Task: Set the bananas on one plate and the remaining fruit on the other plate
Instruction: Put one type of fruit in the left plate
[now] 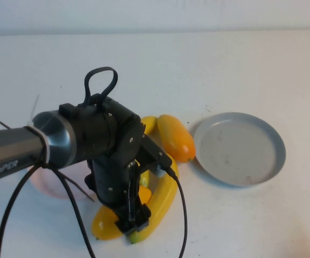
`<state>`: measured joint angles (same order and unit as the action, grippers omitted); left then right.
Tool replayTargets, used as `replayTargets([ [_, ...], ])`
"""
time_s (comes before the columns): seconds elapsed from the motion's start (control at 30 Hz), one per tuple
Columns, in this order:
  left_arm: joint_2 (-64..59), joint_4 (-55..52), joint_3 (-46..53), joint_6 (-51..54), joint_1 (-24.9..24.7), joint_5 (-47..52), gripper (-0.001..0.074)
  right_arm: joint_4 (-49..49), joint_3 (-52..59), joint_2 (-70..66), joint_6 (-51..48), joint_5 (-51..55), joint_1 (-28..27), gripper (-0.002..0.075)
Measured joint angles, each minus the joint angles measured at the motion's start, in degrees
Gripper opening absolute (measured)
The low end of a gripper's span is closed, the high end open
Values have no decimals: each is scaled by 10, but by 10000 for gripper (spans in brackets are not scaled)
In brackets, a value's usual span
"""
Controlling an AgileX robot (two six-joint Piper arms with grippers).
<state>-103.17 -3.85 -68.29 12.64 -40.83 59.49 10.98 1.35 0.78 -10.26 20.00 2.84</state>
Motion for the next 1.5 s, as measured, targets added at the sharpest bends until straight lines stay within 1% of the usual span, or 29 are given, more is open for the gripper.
replayTargets([
  [0.1,0,0,0,-11,0,0,560,0,0,0,0,0,0,-17],
  [0.27,0,1,-4,-15,0,6,561,0,0,0,0,0,0,-17],
  [0.47,21,-3,-56,-28,1,68,561,0,0,0,0,0,0,-17],
  [0.53,36,-8,-76,-29,10,81,561,0,0,0,0,0,0,-17],
  [0.63,46,-8,-88,-29,46,82,561,0,0,0,0,0,0,-17],
  [0.87,27,-15,-89,-47,188,70,561,0,0,0,0,0,0,-17],
  [0.97,6,-27,-89,-60,220,54,561,0,0,0,0,0,0,-17],
  [1.17,-37,-48,-89,-65,229,40,561,0,0,0,0,0,0,-17],
  [1.37,-48,-26,-91,-66,229,34,564,0,0,0,0,0,0,-17],
  [1.43,-48,-23,-91,-66,229,33,624,0,0,0,0,0,0,-17],
  [1.5,-49,-23,-91,-75,229,31,664,0,0,0,0,0,0,-17],
])
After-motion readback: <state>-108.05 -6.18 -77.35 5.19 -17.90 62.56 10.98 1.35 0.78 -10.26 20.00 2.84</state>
